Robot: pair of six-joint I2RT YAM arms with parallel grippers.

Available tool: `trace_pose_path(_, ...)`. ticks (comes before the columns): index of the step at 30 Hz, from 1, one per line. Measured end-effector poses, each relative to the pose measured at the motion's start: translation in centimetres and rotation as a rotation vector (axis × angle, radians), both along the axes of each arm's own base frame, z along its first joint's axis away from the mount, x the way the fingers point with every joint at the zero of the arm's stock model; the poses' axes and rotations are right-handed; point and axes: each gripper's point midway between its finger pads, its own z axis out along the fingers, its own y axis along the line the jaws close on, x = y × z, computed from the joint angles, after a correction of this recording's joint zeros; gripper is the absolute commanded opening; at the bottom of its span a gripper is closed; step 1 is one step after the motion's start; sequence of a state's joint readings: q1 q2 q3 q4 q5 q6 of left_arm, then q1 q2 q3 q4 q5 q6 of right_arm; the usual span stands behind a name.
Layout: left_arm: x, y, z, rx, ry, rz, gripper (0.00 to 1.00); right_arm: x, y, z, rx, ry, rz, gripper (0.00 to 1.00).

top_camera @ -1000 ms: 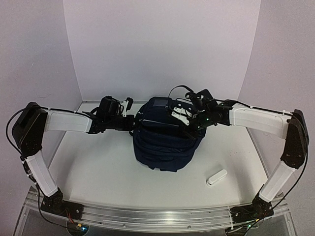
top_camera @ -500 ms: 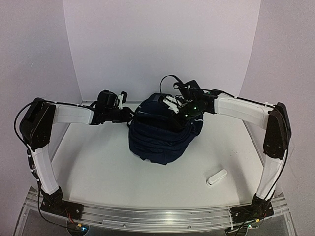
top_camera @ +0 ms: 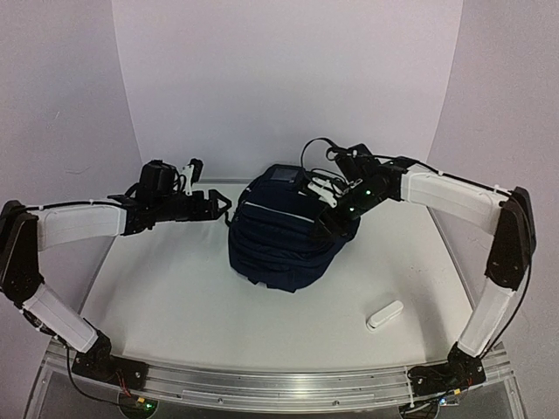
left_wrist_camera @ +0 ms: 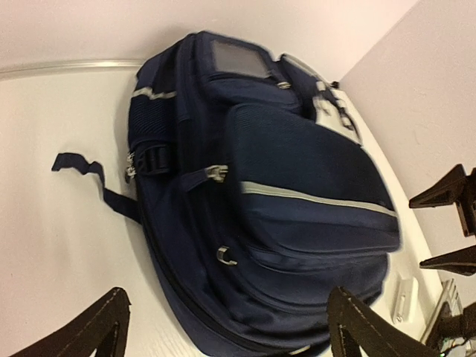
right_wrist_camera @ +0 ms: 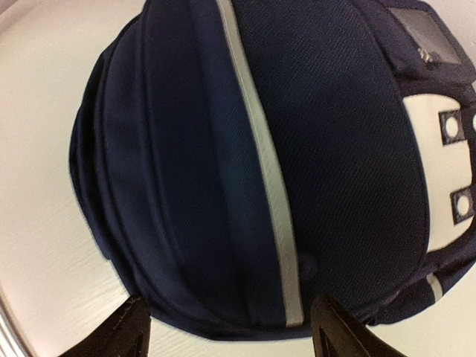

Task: Pack the student bag
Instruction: Unzip the student bag at the center of the board, then move the stationery to the center of the board.

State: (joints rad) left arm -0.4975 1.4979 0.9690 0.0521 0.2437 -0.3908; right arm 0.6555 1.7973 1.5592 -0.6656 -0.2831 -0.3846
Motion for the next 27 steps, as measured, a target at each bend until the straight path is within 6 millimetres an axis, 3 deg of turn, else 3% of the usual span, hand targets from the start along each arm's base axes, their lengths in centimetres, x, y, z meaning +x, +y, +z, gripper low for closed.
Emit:
trace_pose_path(3, -2.2, -1.0, 1.6, -0.001, -0.034, -0.057, 1.00, -3.3, -2.0, 1.1, -0.015, 0.018, 0.056, 0.80)
trace_pose_path(6, -4.3, -2.6, 1.2, 0.013, -0.026, -0.123, 1.00, -6.8, -4.5, 1.1, -0.053, 0.020, 0.117, 0.80)
trace_pose_path(9, -6.5, -4.2, -0.1, 0.052, -0.007, -0.190, 1.00, -9.9, -7.3, -0.7, -0.134, 0.049, 0.171, 0.80)
trace_pose_path(13, -9.6, -7.0, -0.9, 0.079, -0.007, -0.300, 1.00, -12.6, -10.3, -4.5, -0.249, 0.143, 0.203, 0.81)
trace_pose_path(15, -11.1, -8.8, -1.5, 0.101, -0.005, -0.357, 1.00, -13.2, -11.9, -5.7, -0.274, 0.199, 0.181, 0.81)
trace_pose_path(22, -14.5, -17.3, -4.2, 0.197, 0.028, -0.529, 1.00, -10.4, -18.0, -5.6, -0.251, 0.243, -0.024, 0.79)
trace_pose_path(24, -15.0, -18.9, -5.2, 0.209, 0.036, -0.560, 1.00, -10.8, -19.3, -6.4, -0.273, 0.253, -0.017, 0.77)
trace_pose_path(27, -15.3, -19.7, -6.4, 0.222, 0.056, -0.576, 1.00, -13.0, -21.3, -8.6, -0.339, 0.311, 0.026, 0.75)
